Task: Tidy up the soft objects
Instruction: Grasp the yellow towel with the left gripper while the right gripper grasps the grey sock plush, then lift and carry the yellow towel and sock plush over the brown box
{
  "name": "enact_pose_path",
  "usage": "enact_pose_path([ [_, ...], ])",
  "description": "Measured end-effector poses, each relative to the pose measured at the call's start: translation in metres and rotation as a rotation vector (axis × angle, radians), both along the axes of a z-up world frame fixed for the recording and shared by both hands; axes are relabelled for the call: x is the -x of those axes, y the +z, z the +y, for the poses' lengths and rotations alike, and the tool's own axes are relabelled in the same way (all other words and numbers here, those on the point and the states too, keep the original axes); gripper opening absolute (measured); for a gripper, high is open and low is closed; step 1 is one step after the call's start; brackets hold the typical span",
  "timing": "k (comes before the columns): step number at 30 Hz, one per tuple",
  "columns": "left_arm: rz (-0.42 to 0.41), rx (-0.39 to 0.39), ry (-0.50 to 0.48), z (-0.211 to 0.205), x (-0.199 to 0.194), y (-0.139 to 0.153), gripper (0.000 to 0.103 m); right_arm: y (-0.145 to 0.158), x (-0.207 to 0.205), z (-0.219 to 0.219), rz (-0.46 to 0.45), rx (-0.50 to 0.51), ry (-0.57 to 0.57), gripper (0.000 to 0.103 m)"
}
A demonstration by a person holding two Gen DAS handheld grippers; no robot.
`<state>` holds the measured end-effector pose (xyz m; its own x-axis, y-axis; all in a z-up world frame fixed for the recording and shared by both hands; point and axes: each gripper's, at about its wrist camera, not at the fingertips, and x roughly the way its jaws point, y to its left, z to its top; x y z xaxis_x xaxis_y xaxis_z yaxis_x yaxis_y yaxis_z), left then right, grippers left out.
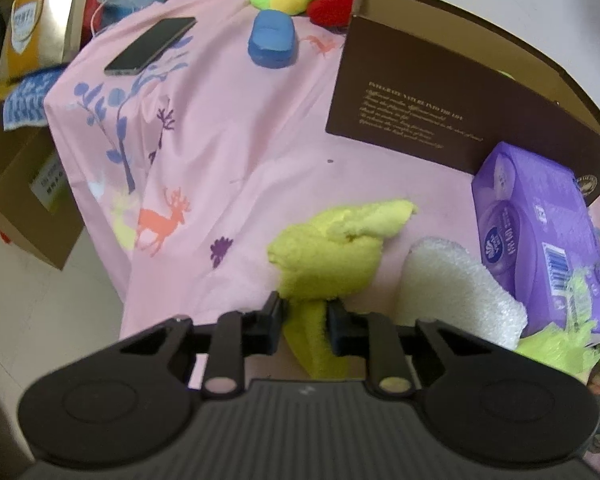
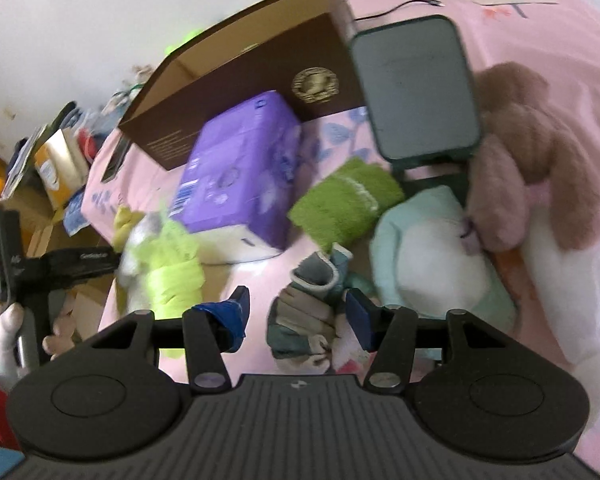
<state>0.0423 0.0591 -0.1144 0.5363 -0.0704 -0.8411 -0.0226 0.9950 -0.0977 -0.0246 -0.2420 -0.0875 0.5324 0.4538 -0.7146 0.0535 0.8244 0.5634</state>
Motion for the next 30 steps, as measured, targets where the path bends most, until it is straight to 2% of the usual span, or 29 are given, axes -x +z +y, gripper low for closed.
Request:
enact_pose_path([
  [6,-0.019,-0.023,-0.015,-0.002,-0.002,-0.001,0.023,-0.003,-0.004,-0.001,0.008,-0.014,0.002,0.038],
  [8,-0.023,-0.028,-0.021,-0.002,-0.002,-0.001,0.024,-0.005,-0.003,0.000,0.026,0.015,-0.022,0.038],
  [10,-0.027,-0.034,-0.028,-0.003,-0.003,-0.001,0.030,-0.008,-0.004,0.000,0.040,0.045,-0.015,0.038],
  [17,-0.041,-0.050,-0.037,-0.005,-0.005,-0.002,0.030,-0.009,-0.004,0.023,-0.013,0.202,0.109,0.042],
  [20,-0.043,-0.046,-0.043,-0.006,-0.005,-0.003,0.030,-0.011,-0.007,0.031,-0.028,0.269,0.138,0.044],
  [23,-0.043,-0.041,-0.047,-0.006,-0.006,-0.003,0.022,-0.012,-0.007,0.032,-0.037,0.287,0.132,0.044],
  [30,-0.025,0.009,-0.032,0.001,-0.007,-0.001,0.014,-0.010,-0.003,0.023,-0.041,0.229,0.084,0.033],
])
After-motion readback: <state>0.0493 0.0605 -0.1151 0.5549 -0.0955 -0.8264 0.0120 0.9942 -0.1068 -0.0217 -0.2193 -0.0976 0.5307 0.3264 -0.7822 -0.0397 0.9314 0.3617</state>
